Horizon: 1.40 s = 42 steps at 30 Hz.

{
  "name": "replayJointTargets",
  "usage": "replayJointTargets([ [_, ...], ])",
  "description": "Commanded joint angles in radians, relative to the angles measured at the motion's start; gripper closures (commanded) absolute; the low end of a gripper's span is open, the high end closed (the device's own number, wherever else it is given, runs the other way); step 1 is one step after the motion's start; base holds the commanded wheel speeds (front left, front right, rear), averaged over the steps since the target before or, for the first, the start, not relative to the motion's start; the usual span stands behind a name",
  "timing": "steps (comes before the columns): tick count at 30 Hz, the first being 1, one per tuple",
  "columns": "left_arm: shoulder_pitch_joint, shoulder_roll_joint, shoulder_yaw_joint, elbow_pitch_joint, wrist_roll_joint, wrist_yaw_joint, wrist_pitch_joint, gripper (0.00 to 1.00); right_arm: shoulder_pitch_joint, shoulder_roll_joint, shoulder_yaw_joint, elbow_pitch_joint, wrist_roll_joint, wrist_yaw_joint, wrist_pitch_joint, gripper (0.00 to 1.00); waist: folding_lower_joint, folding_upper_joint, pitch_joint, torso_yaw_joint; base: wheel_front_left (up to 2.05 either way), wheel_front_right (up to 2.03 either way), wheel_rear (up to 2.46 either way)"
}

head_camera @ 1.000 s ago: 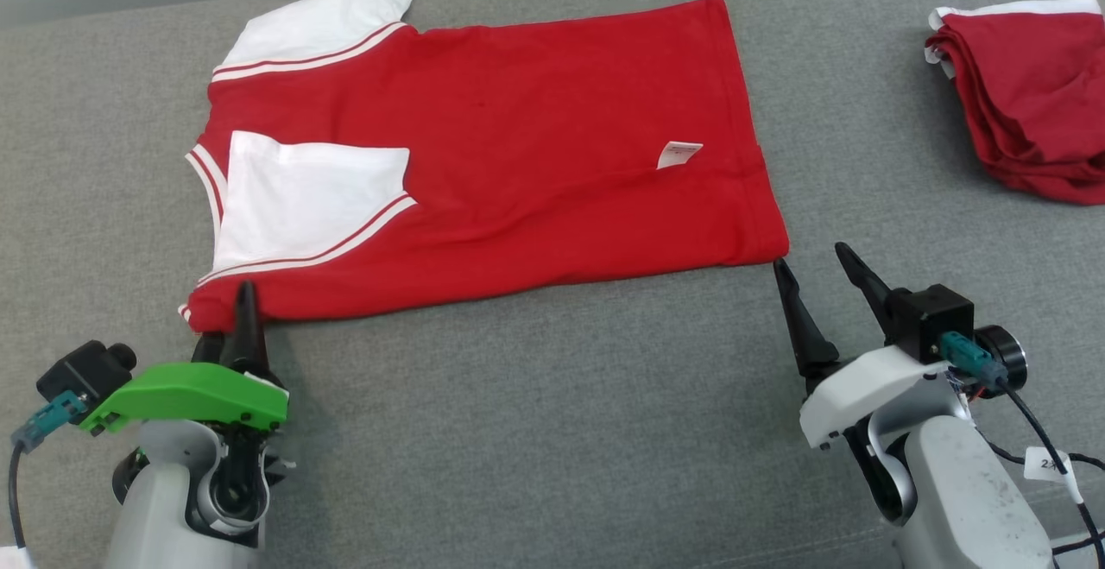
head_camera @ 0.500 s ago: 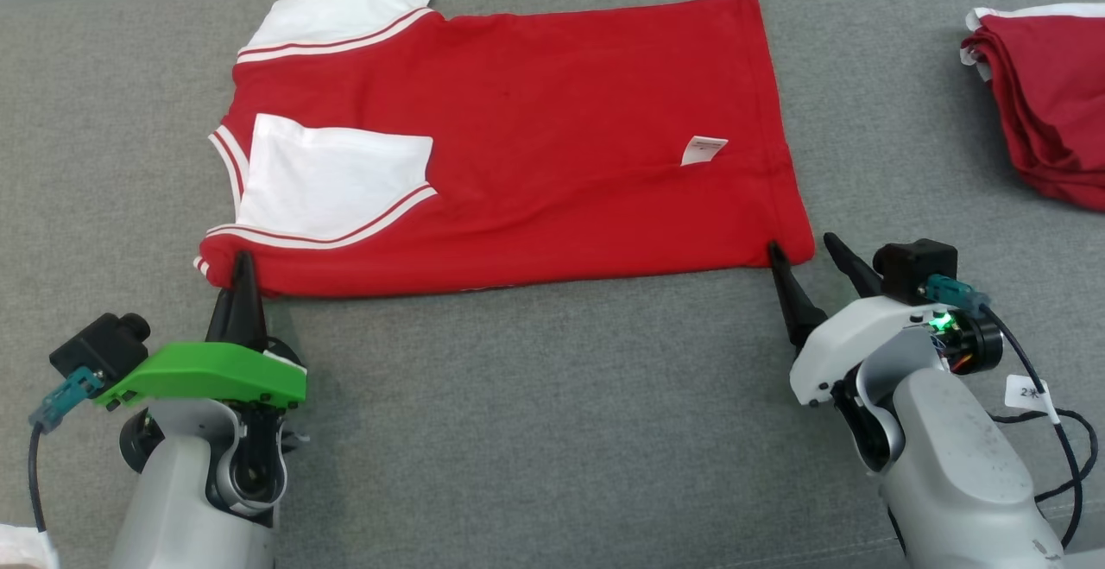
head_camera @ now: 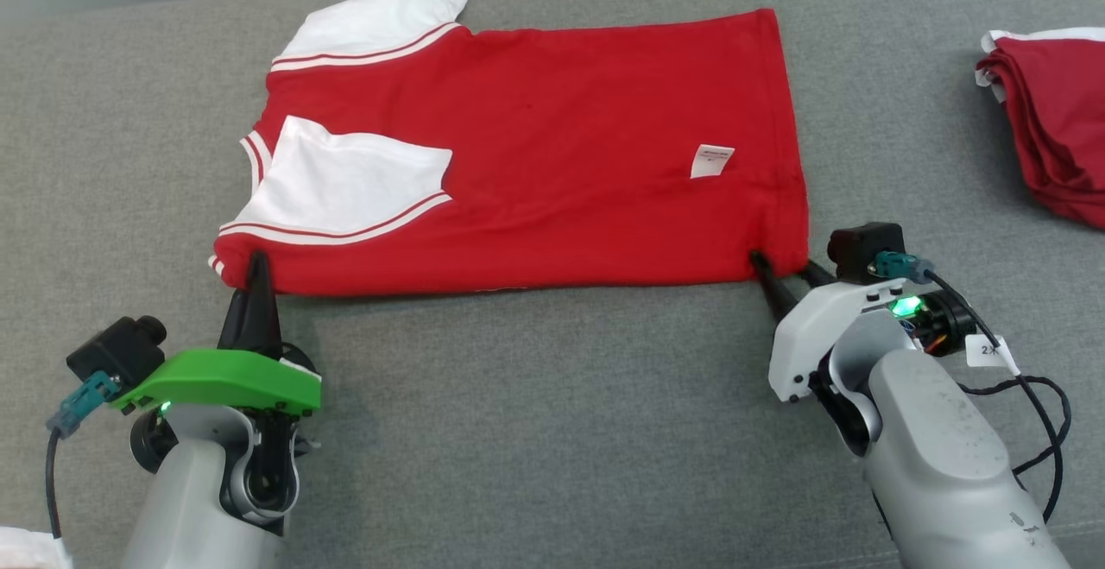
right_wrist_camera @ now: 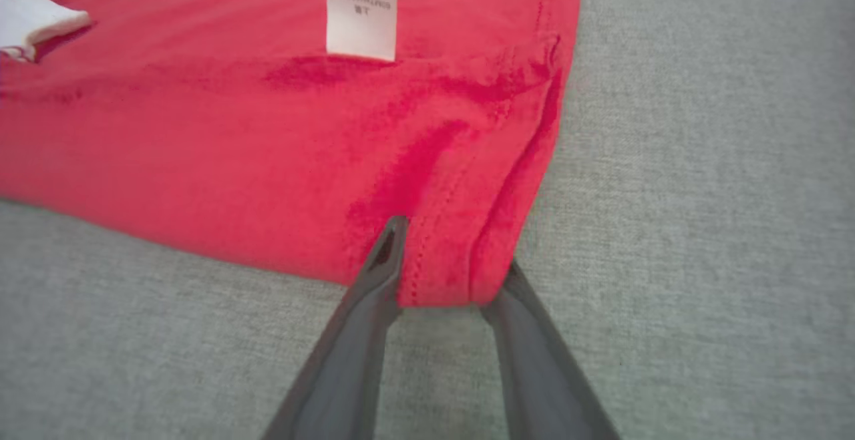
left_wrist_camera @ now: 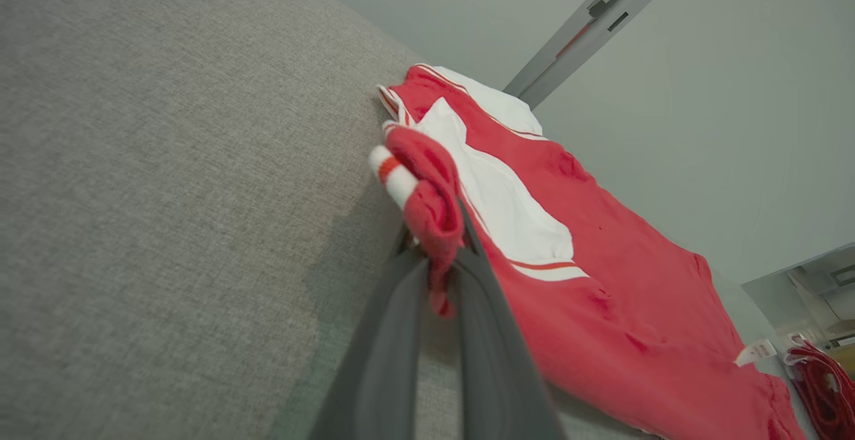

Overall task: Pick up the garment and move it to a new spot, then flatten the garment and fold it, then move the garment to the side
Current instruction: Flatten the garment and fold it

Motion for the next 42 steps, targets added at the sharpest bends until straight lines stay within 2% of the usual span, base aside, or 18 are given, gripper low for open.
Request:
replayJointTargets([
  [1, 0.016, 0.011, -0.002, -0.01, 0.009, -0.005, -0.008, 1.0, 0.012, -0.002, -0.009, -0.014, -0.007, 0.0, -0.012, 1.0, 0.0, 0.0, -0.015, -0.001, 0.0, 0.0, 0.0],
  [8, 0.081, 0.02, -0.025, -0.077, 0.008, -0.009, -0.013, 1.0, 0.053, -0.003, -0.06, -0.106, -0.042, 0.0, -0.012, 1.0, 0.0, 0.0, -0.071, -0.006, 0.0, 0.0, 0.0],
  [13, 0.197, 0.031, -0.05, -0.174, 0.016, 0.004, 0.016, 1.0, 0.169, -0.003, -0.111, -0.236, -0.067, 0.0, 0.043, 1.0, 0.0, 0.0, -0.117, -0.005, 0.0, 0.0, 0.0],
  [21, 0.435, 0.031, -0.093, -0.36, 0.015, 0.071, 0.079, 1.0, 0.438, -0.002, -0.165, -0.497, -0.045, 0.0, 0.161, 1.0, 0.0, 0.0, -0.148, 0.003, 0.0, 0.0, 0.0],
  [28, 0.539, 0.018, -0.113, -0.417, -0.003, 0.107, 0.113, 1.0, 0.561, -0.002, -0.196, -0.57, -0.038, 0.0, 0.191, 0.99, 0.0, 0.0, -0.15, 0.004, 0.0, 0.0, 0.0],
  [29, 0.547, 0.022, -0.116, -0.415, 0.0, 0.111, 0.118, 0.92, 0.567, -0.002, -0.193, -0.568, -0.036, 0.0, 0.188, 0.79, 0.0, 0.0, -0.151, 0.003, 0.0, 0.0, 0.0],
  [30, 0.553, 0.033, -0.117, -0.409, 0.012, 0.118, 0.12, 0.64, 0.573, -0.002, -0.189, -0.565, -0.037, 0.0, 0.184, 0.53, 0.0, 0.0, -0.152, 0.002, 0.0, 0.0, 0.0],
  [31, 0.558, 0.039, -0.119, -0.406, 0.018, 0.121, 0.123, 0.0, 0.577, -0.002, -0.189, -0.563, -0.038, 0.0, 0.181, 0.0, 0.0, 0.0, -0.152, 0.001, 0.0, 0.0, 0.0],
  [34, 0.567, 0.057, -0.112, -0.413, 0.031, 0.137, 0.128, 0.0, 0.581, -0.002, -0.2, -0.56, -0.032, 0.0, 0.172, 0.0, 0.0, 0.0, -0.151, -0.001, 0.0, 0.0, 0.0],
  [38, 0.566, 0.108, -0.088, -0.452, 0.067, 0.16, 0.123, 0.0, 0.577, -0.002, -0.231, -0.574, -0.044, 0.0, 0.143, 0.0, 0.0, 0.0, -0.144, -0.004, 0.0, 0.0, 0.0],
  [42, 0.497, 0.177, -0.069, -0.497, 0.099, 0.154, 0.143, 0.0, 0.534, -0.002, -0.249, -0.599, -0.063, 0.0, 0.117, 0.0, 0.0, 0.0, -0.128, -0.01, 0.0, 0.0, 0.0],
])
